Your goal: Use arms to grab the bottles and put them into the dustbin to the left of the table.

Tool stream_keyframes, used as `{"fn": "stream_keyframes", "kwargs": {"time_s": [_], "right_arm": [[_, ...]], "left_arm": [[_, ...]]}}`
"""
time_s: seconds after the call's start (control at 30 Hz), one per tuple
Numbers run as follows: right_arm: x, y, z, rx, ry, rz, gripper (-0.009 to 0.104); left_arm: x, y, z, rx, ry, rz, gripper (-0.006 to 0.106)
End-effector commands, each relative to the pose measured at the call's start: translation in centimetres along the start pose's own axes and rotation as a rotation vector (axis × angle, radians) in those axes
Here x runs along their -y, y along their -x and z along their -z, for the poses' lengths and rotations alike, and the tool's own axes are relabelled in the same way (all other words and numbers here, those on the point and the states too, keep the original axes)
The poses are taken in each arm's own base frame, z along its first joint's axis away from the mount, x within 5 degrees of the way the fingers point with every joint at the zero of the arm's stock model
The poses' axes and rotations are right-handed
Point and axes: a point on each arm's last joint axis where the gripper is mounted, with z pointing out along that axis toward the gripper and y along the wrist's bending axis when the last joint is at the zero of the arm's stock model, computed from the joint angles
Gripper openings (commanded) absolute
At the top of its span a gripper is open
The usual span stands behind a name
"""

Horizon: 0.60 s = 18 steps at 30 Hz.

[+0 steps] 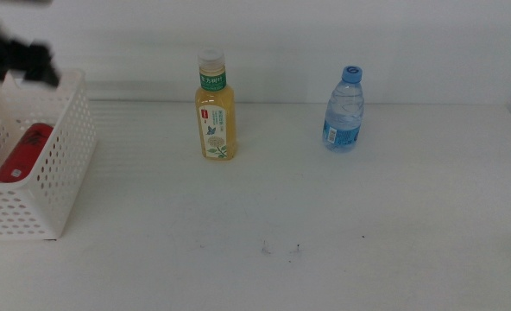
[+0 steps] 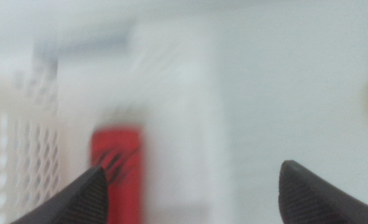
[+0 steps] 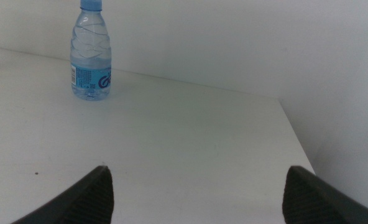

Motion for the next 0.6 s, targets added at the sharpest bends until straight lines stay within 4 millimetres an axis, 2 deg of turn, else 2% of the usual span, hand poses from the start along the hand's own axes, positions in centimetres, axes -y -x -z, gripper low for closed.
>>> {"fn": "stream_keyframes", "kwargs": {"time_s": [0.0,0.13,0.23,0.3,0.43,0.57], "right_arm": [[0.1,0.0,0.0,0.009,-0.011,0.009,0.08],[0.1,0.0,0.0,0.009,-0.011,0.009,0.08],[0.1,0.0,0.0,0.009,-0.011,0.009,0.08],[0.1,0.0,0.0,0.009,-0.011,0.009,0.08],[0.1,0.0,0.0,0.009,-0.011,0.009,0.08],[0.1,0.0,0.0,0.009,-0.011,0.009,0.08]], "left_arm": [[3.3,0.1,3.4,0.137,0.022,-0.013,0.094],[10.0,-2.6,5.9,0.405,-0.024,-0.065,0.094],[13.9,-5.6,5.8,0.614,-0.07,-0.117,0.094],[15.7,-7.9,5.1,0.702,-0.109,-0.115,0.094],[17.7,-12.6,2.8,0.779,-0.147,-0.099,0.094],[17.7,-15.4,1.7,0.773,-0.146,-0.112,0.094]]}}
